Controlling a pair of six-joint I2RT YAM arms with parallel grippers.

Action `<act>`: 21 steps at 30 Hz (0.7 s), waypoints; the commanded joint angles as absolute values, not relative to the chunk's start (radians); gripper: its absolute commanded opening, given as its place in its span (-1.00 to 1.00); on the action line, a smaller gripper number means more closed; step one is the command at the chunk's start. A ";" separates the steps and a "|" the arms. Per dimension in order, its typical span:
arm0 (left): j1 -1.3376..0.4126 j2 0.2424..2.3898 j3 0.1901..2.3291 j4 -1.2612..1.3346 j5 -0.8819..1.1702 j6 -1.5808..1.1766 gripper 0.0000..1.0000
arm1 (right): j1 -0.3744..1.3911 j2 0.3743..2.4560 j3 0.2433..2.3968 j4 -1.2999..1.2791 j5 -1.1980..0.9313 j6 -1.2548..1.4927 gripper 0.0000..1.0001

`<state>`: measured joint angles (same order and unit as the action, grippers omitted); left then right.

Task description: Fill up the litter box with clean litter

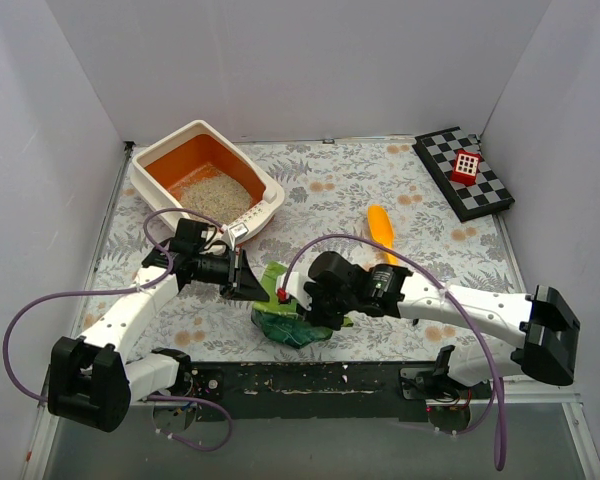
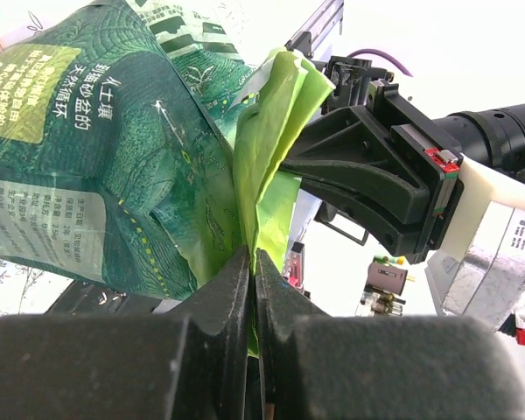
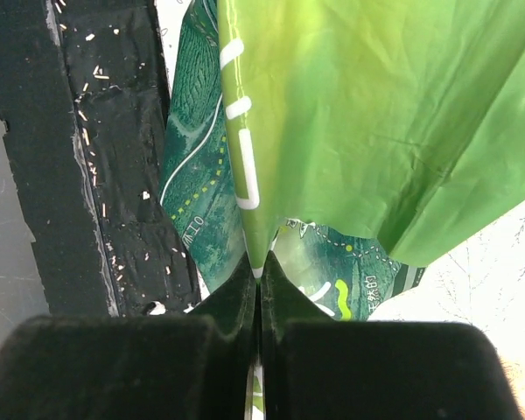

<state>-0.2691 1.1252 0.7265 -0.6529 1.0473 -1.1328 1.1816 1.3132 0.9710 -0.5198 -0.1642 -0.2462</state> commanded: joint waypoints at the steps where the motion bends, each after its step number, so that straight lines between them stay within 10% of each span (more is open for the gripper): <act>1: -0.264 1.106 0.785 -0.670 1.071 -1.106 -0.93 | 1.172 1.292 0.966 -0.586 -0.199 -0.225 -0.97; 21: -0.505 0.842 0.930 -0.341 0.891 -0.845 -0.11 | 0.976 1.201 1.218 -0.947 -0.452 -0.288 -0.97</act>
<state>-0.4393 0.9127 1.0092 -0.5018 0.9466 -0.9253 1.0229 1.2659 1.1465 -0.9096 -0.3489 -0.2985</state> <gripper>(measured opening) 0.429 0.029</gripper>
